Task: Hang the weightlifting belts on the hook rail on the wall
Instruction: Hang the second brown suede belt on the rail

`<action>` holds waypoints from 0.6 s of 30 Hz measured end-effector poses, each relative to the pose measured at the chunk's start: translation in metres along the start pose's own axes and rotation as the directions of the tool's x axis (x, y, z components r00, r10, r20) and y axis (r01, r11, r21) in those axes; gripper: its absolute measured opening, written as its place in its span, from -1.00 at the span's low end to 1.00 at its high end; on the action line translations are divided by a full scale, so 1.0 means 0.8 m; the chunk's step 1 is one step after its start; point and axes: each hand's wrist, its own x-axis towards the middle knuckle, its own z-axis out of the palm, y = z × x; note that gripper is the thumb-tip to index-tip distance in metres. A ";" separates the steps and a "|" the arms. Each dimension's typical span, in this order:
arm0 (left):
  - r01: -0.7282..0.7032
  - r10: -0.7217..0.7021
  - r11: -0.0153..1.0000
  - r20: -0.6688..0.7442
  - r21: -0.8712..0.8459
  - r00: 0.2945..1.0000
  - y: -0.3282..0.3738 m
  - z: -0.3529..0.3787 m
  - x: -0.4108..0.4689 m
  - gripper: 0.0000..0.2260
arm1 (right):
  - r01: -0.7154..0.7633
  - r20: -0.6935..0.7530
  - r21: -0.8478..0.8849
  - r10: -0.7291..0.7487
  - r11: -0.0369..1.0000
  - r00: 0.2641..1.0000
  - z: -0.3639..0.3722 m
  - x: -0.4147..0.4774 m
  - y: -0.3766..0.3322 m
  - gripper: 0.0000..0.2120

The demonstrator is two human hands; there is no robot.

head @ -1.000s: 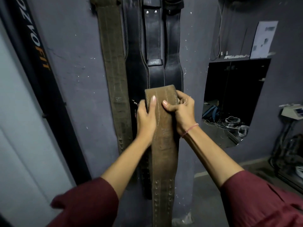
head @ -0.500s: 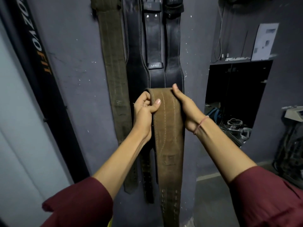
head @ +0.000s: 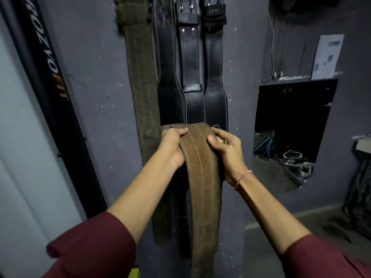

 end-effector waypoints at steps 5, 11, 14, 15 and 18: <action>-0.238 0.239 0.970 0.012 -0.052 0.971 -0.016 -0.005 -0.009 -0.65 | -0.298 0.128 -0.067 0.305 0.952 0.944 0.014 0.025 -0.013 -0.31; -0.290 0.287 0.957 0.101 0.013 0.953 -0.033 -0.012 -0.021 -0.56 | -0.208 0.106 0.014 0.205 0.978 0.973 0.033 0.046 -0.042 -0.59; -0.157 0.159 0.987 0.101 -0.020 0.982 -0.032 -0.017 -0.020 -0.60 | -0.036 0.084 -0.015 0.038 0.999 0.996 0.035 0.041 -0.030 -0.69; -0.140 0.142 0.990 0.137 -0.027 0.980 -0.031 -0.019 -0.021 -0.65 | 0.000 0.082 -0.032 0.002 0.999 0.997 0.035 0.038 -0.029 -0.67; -0.207 0.211 0.977 0.261 -0.043 0.942 -0.028 -0.020 -0.025 -0.59 | 0.063 0.065 -0.031 -0.061 0.998 0.996 0.033 0.036 -0.030 -0.63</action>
